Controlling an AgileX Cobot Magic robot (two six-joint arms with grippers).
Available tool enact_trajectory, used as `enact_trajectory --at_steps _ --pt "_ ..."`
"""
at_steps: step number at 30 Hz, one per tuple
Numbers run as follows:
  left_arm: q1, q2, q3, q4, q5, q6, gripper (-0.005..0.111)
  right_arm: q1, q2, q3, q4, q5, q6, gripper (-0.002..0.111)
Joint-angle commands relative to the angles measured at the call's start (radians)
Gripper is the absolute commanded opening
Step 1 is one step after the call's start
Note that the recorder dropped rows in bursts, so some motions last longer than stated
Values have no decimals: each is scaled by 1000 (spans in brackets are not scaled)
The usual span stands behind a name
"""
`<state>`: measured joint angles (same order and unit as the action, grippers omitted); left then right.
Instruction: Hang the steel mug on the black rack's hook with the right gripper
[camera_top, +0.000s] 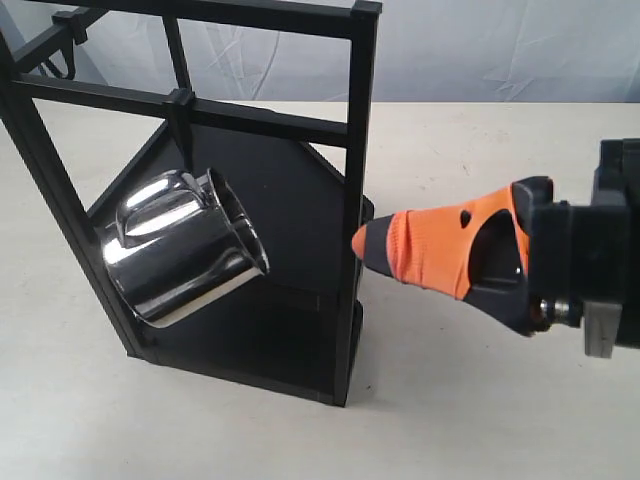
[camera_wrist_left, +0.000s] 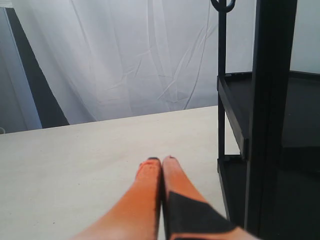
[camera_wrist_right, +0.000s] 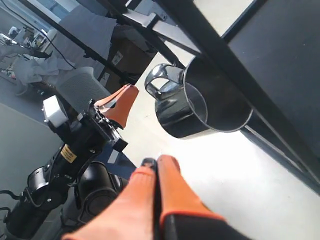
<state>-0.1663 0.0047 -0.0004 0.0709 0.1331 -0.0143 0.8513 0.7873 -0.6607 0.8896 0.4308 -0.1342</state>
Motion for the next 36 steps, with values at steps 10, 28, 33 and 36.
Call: enact_trajectory --at_steps 10,28,33,36 --pt "-5 -5 0 1 -5 -2 2 -261 -108 446 -471 -648 8 0" --pt "-5 -5 0 1 -5 -2 2 -898 -787 661 -579 -225 2 0" --pt "-5 -5 0 1 -5 -2 2 -915 -787 661 -582 -213 2 0" --pt "-5 -5 0 1 -5 -2 2 -915 -787 661 -582 -213 2 0"
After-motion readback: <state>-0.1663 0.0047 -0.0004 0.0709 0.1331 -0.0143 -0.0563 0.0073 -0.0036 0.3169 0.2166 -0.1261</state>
